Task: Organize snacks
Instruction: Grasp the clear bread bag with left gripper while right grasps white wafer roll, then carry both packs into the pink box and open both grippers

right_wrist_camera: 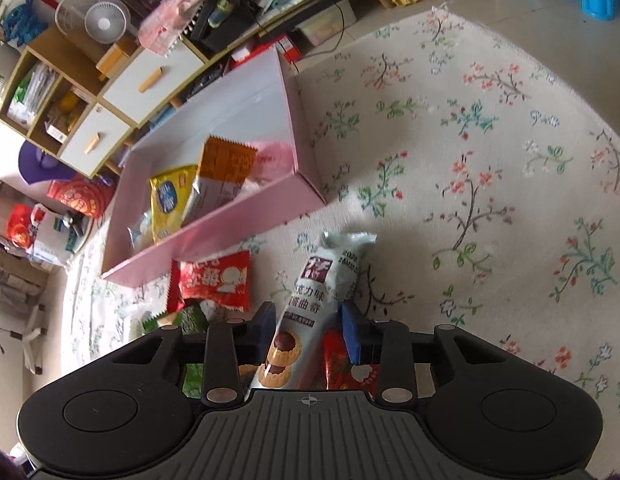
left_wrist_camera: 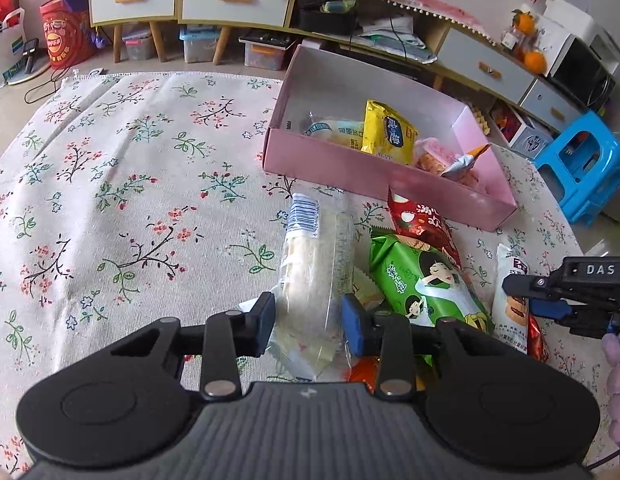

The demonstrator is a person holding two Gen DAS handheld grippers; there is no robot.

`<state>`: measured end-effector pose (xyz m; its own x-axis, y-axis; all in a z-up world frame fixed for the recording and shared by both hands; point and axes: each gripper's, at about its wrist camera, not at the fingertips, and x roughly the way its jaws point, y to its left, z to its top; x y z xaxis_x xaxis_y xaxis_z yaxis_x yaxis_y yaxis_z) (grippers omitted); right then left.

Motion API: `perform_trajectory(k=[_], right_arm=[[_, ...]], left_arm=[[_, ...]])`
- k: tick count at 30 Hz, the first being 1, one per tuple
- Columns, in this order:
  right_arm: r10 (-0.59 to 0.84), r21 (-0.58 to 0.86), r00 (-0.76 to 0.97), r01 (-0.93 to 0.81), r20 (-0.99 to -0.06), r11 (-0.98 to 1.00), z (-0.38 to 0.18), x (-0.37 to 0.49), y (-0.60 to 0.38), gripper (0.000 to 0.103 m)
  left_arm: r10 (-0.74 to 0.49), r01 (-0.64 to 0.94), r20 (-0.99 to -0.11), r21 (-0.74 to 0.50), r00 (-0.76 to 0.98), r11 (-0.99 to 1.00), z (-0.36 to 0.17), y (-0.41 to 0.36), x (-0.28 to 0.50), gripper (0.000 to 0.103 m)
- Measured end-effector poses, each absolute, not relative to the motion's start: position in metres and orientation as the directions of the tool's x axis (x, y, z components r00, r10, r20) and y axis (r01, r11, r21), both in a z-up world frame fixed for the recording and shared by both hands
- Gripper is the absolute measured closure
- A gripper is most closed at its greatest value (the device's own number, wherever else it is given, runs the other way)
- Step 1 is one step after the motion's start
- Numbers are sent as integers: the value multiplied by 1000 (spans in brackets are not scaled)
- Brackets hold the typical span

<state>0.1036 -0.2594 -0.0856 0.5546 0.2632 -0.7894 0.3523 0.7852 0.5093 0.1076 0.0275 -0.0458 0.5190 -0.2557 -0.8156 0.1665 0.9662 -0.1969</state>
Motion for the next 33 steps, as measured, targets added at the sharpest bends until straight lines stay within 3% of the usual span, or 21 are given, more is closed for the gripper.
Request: perform_trajectory(k=[6,12,33], right_arm=[[281,523,539,370,-794,768,-91,101,-258,71],[296,543,539,387,-789,745,-84,94,-260,73],[390,712,658,329,-644,620,-45,71,-280,73]], left_arm=[[-247,171,-814,-183,526,968,-46,25,107,69],[-266,184,-814,-198,516,963,-43,25,103,76],[-302,172,-801,-248,517,953,-28,27,96,83]])
